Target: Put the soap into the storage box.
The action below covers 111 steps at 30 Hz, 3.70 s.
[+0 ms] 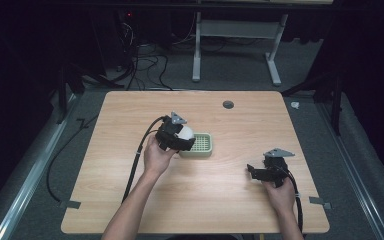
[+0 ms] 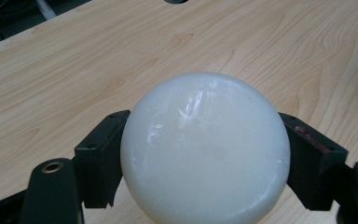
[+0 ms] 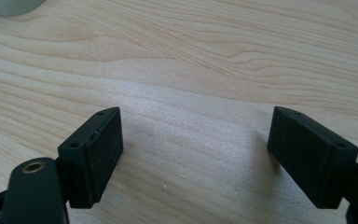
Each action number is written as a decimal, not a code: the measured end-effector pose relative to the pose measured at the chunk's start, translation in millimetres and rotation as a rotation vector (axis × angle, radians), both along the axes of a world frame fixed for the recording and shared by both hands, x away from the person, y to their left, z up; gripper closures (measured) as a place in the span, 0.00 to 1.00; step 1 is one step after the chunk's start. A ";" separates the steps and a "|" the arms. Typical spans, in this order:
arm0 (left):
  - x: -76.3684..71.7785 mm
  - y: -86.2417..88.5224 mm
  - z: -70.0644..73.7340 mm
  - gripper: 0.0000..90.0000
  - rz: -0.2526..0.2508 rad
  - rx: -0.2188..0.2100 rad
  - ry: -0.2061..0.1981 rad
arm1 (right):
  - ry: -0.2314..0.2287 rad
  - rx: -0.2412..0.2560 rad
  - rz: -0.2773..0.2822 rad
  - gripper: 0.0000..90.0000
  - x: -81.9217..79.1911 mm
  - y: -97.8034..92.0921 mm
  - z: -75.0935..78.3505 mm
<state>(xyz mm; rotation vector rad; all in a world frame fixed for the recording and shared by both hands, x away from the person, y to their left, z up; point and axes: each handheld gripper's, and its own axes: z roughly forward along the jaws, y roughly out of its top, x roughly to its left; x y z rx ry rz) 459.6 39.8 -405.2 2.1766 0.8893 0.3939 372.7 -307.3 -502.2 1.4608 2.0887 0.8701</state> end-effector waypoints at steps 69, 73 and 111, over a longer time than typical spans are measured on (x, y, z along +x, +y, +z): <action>33.1 -43.4 -64.7 0.27 0.067 0.122 0.057 | 0.002 -0.004 -0.005 0.21 -0.1 0.6 0.0; 32.7 -44.1 -65.8 0.27 0.066 0.128 0.059 | 0.002 -0.003 -0.005 0.21 -0.1 0.5 0.1; 11.9 -12.1 -25.8 0.22 0.071 -0.001 -0.008 | 0.002 -0.008 -0.004 0.21 -0.2 0.8 0.0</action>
